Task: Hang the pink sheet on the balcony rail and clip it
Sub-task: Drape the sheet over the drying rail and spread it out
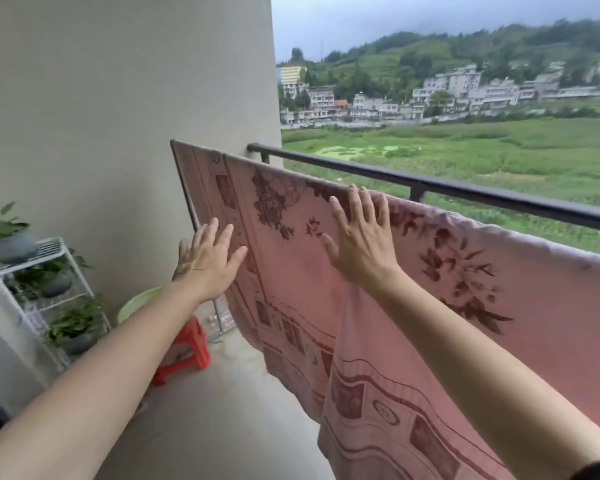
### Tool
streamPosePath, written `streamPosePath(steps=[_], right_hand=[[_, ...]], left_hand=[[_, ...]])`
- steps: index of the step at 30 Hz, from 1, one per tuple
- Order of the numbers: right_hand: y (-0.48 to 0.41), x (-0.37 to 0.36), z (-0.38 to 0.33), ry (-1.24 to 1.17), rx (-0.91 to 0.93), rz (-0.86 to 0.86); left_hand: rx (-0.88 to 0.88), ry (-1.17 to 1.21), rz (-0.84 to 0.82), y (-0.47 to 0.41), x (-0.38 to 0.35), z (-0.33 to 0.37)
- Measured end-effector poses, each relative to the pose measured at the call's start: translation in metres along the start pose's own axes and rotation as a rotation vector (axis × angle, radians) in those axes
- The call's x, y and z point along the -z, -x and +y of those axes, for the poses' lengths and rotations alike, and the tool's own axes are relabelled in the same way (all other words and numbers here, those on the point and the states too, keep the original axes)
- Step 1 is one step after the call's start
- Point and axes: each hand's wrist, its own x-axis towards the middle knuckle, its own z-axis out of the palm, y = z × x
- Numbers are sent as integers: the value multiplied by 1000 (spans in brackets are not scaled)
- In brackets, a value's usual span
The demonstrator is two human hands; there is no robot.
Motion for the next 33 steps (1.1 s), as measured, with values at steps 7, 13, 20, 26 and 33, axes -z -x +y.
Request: streamPosePath(steps=[7,13,20,26,33], right_hand=[[-151,-91,-92,-85,132,8],[-235,-158,-161,-103,211,-64],[-317,-228,-222,-16,214,-84],[-411,-290,-277,119,146,-33],[-521,-334,-346,206,12,-93]], left_hand=[[146,-44,8,-122,-14,-105],[212,-41,-53,-179,-53,-180],[294,146,-88,-280,-116,-259],[263,420,-116,-407,-182,-330],[215,639,-213,-546,-229,-405]])
